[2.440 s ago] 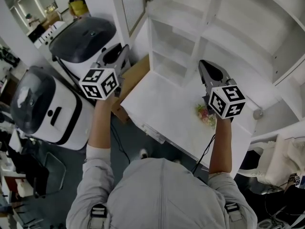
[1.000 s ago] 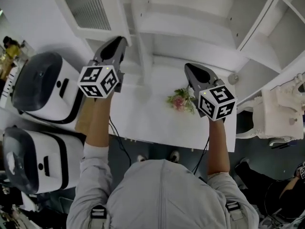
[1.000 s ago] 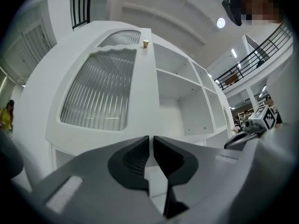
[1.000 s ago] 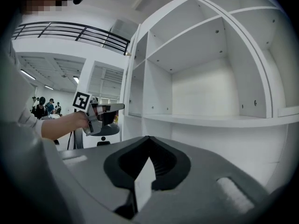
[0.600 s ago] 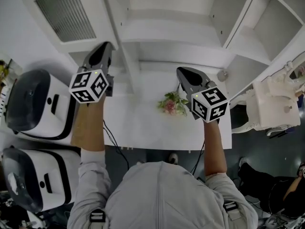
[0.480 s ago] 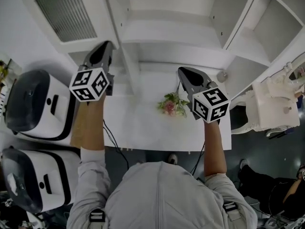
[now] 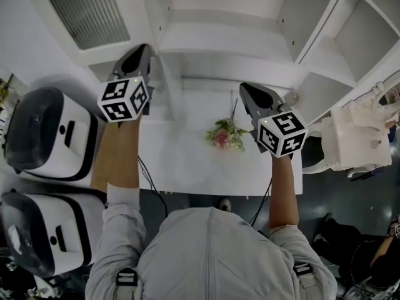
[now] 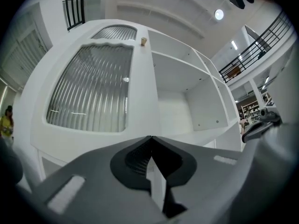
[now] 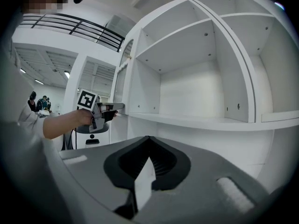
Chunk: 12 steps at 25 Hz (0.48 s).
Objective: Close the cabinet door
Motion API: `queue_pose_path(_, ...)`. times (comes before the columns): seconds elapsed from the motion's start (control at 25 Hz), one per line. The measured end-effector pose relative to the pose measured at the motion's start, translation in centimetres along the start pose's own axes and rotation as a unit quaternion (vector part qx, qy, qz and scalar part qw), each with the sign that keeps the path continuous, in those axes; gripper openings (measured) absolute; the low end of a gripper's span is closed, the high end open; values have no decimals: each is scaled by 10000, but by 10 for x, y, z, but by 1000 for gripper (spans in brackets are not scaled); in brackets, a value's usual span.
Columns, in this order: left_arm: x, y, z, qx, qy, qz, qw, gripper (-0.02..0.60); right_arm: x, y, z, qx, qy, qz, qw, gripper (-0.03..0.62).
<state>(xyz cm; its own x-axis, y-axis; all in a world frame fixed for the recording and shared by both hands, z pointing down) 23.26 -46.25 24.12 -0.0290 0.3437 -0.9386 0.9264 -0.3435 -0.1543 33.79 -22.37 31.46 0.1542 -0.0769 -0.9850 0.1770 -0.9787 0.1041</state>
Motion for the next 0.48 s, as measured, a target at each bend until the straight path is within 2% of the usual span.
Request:
queue_pose_path(0.08,0,-1,0,16,45,-17,10000,17,2,-3,-3,-45,-8,-31,10000,2)
queue_pose_path(0.24,0,-2,-1,101,368,63,9993,17,7,-10,-2,-57,46,-157,9998,2)
queue_pose_path(0.48,0,-10,-4,56,331,-113,9994,21,7,-21,-2,-180,-8,-188,9997,2)
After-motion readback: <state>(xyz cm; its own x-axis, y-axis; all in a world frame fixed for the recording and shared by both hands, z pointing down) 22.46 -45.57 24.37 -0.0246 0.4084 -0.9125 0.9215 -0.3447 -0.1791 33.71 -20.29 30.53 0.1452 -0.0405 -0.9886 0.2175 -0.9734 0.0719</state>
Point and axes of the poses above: the fingertips, and each gripper's own axes: y forward along the fingers, z to its left, x out of its top, the point moved 1 cm from there along -y, backward along the fingers, and after that the axes turned 12 degrees about y, right-handed, at the moved point
